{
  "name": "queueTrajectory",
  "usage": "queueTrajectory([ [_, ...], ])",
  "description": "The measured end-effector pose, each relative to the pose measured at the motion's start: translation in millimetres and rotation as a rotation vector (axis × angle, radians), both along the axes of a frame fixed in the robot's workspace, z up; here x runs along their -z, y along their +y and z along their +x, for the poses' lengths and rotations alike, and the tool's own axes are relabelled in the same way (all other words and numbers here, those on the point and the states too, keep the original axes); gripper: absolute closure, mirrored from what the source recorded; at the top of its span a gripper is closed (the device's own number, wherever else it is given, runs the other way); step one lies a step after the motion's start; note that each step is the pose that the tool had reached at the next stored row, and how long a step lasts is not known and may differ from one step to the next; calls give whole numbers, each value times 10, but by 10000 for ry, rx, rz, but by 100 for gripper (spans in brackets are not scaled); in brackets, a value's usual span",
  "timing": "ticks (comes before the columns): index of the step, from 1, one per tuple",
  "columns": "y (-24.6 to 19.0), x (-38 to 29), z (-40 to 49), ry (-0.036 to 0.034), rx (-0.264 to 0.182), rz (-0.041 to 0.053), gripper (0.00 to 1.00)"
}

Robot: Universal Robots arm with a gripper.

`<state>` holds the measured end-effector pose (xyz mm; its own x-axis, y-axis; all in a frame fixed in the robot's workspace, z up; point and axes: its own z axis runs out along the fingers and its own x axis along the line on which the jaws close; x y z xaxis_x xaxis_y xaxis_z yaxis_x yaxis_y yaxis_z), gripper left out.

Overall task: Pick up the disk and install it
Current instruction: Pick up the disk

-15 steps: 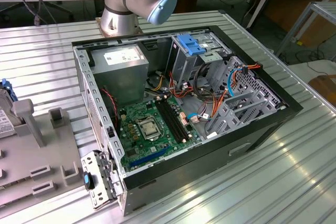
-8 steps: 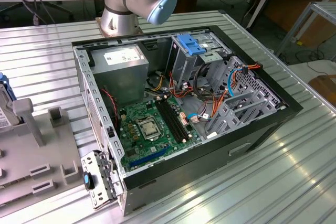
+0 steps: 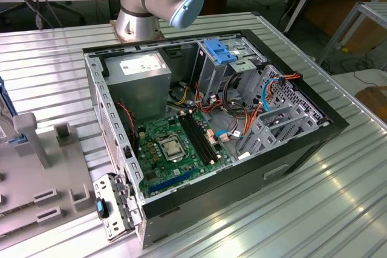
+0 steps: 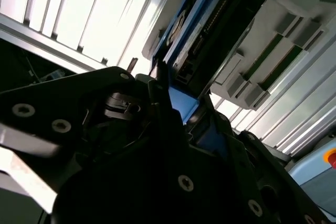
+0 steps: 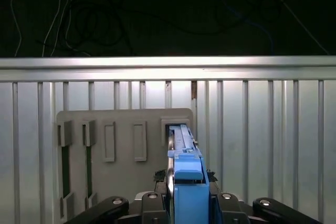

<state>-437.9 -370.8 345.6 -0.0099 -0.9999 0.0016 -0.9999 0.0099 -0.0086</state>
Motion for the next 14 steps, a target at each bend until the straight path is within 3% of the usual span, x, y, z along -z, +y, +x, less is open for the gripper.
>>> queueTrajectory([
  [5,0,-204,0,1,0,-54,63],
  [10,0,-304,0,1,0,-114,63],
  [14,0,-429,0,1,1,-126,63],
])
